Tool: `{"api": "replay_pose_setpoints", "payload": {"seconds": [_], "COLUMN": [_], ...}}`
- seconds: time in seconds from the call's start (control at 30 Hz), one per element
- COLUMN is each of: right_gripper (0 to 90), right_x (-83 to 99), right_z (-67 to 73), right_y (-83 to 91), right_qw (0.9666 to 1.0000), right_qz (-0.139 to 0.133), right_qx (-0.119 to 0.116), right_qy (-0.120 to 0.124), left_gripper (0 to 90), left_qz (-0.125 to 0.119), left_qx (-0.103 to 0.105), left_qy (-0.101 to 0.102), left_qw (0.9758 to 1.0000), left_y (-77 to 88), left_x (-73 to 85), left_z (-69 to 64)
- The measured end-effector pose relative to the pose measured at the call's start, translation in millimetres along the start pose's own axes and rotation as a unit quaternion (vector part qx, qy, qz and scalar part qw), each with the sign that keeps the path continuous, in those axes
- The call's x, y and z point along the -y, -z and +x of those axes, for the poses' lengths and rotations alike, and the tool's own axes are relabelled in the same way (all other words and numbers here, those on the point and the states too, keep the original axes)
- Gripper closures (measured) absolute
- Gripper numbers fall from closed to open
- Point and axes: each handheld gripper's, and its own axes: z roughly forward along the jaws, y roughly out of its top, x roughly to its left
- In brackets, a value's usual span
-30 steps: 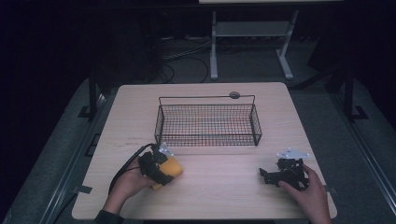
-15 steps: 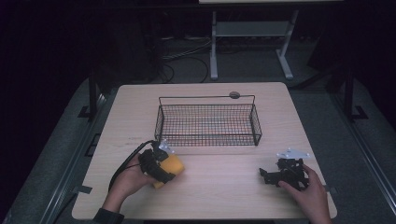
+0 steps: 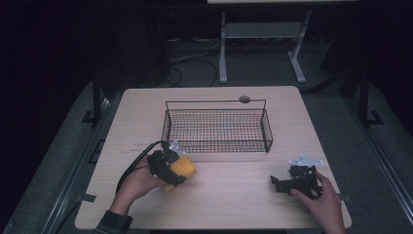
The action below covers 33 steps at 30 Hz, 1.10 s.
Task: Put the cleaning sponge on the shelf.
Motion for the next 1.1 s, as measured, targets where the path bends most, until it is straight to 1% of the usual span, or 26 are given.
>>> {"api": "replay_pose_setpoints", "payload": {"seconds": [0.17,0.33,0.43,0.47,0.73,0.87,1.1], "right_gripper": [0.0,0.0,0.0,0.0,0.0,0.0,0.0], "right_x": [0.0,0.0,0.0,0.0,0.0,0.0,0.0], "right_z": [0.0,0.0,0.1,0.1,0.1,0.0,0.0], "right_y": [0.1,0.0,0.0,0.0,0.1,0.2,0.1], "right_qw": [1.0,1.0,1.0,1.0,1.0,1.0,1.0], "right_qz": [0.0,0.0,0.0,0.0,0.0,0.0,-0.001], "right_qx": [0.0,0.0,0.0,0.0,-0.001,-0.001,0.0], "right_qy": [0.0,0.0,0.0,0.0,-0.001,0.0,0.0], "left_gripper": [22.4,22.4,22.4,22.4,22.4,22.4,22.4], "left_qz": [-0.007,-0.009,-0.014,-0.014,-0.026,-0.033,-0.038], "left_qx": [0.005,0.004,0.006,0.005,0.008,0.006,0.0], "left_qy": [0.003,-0.002,0.0,-0.004,-0.007,-0.006,-0.009], "left_qw": [1.0,1.0,0.9999,0.9999,0.9996,0.9994,0.9993], "left_y": [4.2,7.9,10.2,11.5,17.5,21.2,24.9], "left_x": [-6.8,-12.5,-16.6,-18.8,-31.9,-39.7,-50.1], "left_z": [2.6,4.4,5.5,6.5,9.6,13.2,18.5]}}
